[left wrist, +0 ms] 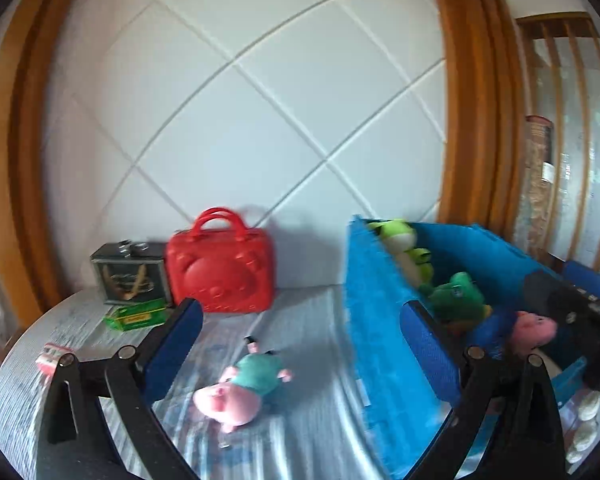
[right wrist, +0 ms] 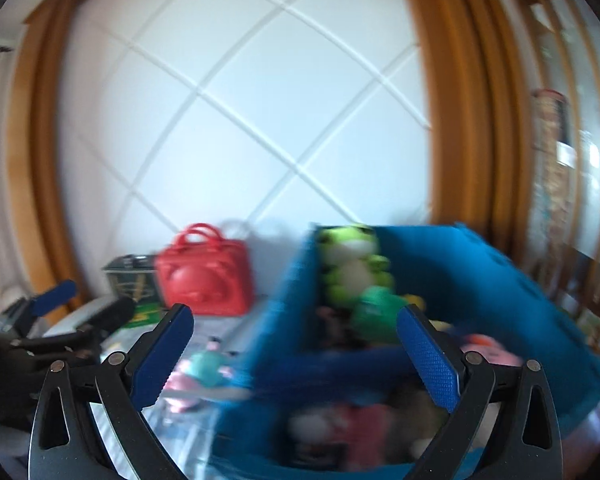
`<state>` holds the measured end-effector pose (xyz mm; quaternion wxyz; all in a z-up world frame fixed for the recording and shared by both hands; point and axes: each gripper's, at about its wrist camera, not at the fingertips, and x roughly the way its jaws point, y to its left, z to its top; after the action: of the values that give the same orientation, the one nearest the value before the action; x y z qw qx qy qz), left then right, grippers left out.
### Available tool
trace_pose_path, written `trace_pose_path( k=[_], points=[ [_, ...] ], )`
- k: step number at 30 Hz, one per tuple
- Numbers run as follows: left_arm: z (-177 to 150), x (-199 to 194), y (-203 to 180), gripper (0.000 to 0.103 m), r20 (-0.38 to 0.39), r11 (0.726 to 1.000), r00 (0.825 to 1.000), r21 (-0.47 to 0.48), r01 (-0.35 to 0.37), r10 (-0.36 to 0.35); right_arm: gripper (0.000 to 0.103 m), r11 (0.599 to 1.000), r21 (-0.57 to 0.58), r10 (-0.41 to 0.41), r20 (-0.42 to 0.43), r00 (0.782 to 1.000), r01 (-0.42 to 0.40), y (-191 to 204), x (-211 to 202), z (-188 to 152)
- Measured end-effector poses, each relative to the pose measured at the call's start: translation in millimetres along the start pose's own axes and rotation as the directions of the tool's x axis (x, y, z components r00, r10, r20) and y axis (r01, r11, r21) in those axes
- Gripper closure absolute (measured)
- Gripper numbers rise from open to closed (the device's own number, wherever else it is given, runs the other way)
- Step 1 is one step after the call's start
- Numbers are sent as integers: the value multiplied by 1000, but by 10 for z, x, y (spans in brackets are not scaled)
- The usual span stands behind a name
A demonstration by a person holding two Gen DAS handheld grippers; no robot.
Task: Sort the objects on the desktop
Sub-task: 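Move both tools back over the packs on the bed, then grasp the pink-and-white tissue pack with the left tool while the right tool grasps the Kotex pack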
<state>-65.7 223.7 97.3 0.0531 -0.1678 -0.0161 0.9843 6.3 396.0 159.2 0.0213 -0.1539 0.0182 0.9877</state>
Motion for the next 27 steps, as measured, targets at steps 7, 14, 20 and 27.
trace_pose_path(
  k=[7, 14, 20, 27],
  points=[
    [-291, 74, 1181, 3, -93, 988, 986, -56, -145, 140, 0, 992, -43, 116, -46, 992, -118, 934, 399, -49],
    [-738, 186, 2579, 3, -252, 947, 928, -101, -306, 273, 0, 986, -32, 156, -200, 967, -165, 1708, 1058, -308],
    [-1171, 277, 3689, 3, -387, 902, 861, -137, -409, 331, 0, 983, 7, 176, -350, 920, -185, 2269, 1591, -645],
    [-1605, 584, 4685, 3, -509, 864, 787, -152, -481, 348, 0, 980, 43, 186, -529, 828, -192, 2906, 2262, -1070]
  ],
)
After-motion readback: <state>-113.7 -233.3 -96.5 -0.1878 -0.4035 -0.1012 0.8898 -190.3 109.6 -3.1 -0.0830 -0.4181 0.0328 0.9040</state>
